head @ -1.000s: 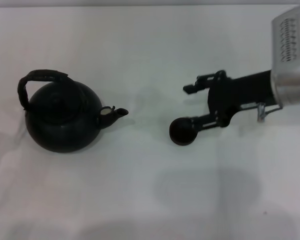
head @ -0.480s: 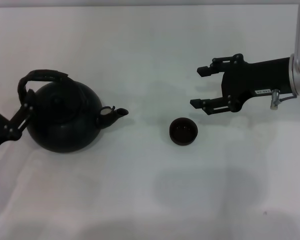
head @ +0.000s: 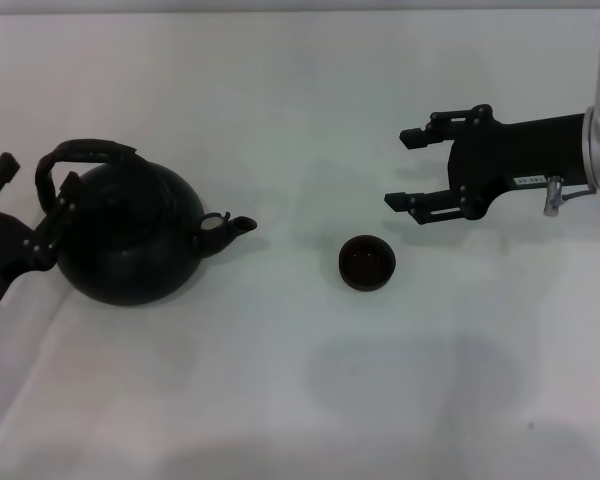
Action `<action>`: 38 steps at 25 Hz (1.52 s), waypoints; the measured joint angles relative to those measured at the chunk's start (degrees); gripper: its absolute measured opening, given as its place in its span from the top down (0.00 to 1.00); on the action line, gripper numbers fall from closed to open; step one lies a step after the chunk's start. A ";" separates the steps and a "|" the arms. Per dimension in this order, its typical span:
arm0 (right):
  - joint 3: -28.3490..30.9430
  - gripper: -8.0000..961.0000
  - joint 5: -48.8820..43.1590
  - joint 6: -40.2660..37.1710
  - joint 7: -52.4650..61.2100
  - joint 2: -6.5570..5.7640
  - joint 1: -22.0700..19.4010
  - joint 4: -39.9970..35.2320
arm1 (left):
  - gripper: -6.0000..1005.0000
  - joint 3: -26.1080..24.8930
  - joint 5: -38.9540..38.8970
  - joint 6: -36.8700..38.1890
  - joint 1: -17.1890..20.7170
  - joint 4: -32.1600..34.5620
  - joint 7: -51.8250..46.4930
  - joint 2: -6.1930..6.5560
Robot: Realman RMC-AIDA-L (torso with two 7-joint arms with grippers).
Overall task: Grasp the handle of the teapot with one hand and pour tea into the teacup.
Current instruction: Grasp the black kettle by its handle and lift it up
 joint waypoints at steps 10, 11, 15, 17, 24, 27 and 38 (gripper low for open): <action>0.08 0.18 0.01 -1.19 -0.86 0.00 0.23 1.33 | 0.34 -0.13 0.05 -0.35 -0.25 0.08 -2.75 -0.12; 0.05 0.18 0.01 -1.34 -0.94 0.00 0.26 1.39 | 0.37 -0.19 0.04 -0.35 -0.28 0.08 -2.92 -0.12; 0.00 0.18 0.01 -1.64 -1.05 0.05 0.34 1.47 | 0.54 -0.24 -0.18 -0.37 -0.28 0.08 -2.93 -0.13; 0.00 0.18 0.01 -1.93 -1.07 0.08 0.34 1.53 | 0.62 -0.31 -0.49 -0.40 -0.28 0.04 -2.93 -0.22; -0.11 0.18 0.48 -2.35 -1.95 0.09 0.62 2.91 | 0.87 -0.46 -1.40 -0.53 -1.03 -0.46 -4.07 -0.19; -0.01 0.18 1.26 -2.58 -2.81 0.09 0.73 3.93 | 0.87 -0.49 -1.93 -0.58 -1.29 -0.05 -4.43 -0.07; 0.24 0.18 4.99 -4.12 -5.58 0.16 0.97 6.83 | 0.87 0.36 -0.89 -2.75 -6.27 0.32 -8.28 2.46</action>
